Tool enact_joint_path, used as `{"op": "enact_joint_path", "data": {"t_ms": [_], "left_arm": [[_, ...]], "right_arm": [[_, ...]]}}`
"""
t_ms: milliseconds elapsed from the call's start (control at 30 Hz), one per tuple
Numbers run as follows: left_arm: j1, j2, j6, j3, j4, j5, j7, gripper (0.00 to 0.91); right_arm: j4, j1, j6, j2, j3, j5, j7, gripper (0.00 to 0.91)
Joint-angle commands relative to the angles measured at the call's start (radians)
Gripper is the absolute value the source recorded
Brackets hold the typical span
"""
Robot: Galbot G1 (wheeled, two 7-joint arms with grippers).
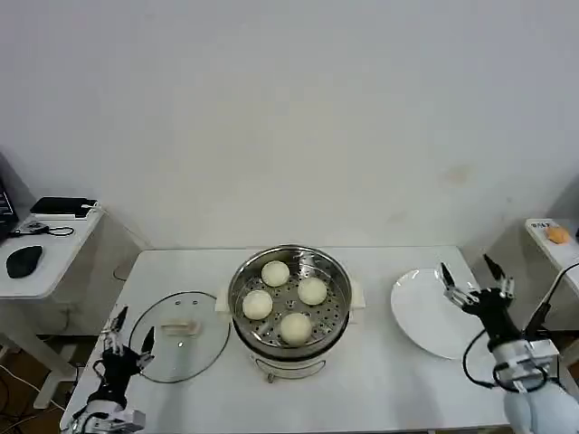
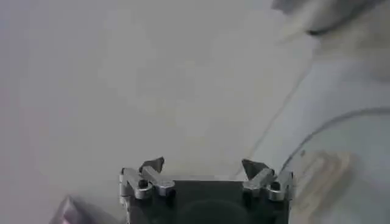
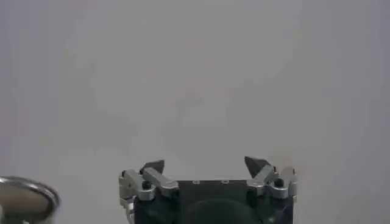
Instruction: Take steamed baozi put them in steamer then cover it.
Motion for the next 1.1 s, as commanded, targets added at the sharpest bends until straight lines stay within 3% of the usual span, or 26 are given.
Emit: {"op": "enact_joint_path", "data": {"t_ms": [33,1100], "left_arm": [[-0.041,0.030,0.003,0.071,0.092,0.315,0.026,0.907],[-0.321,0.067,0.027,0.202,0.309,0.343,0.072,0.907]], "right_arm": [[0.073,-0.141,-0.010,0.068,0.104,0.004,0.026,0.907],[0.122,-0.218,0.019,0.128,0.069,-0.045,0.027,0.907]]}}
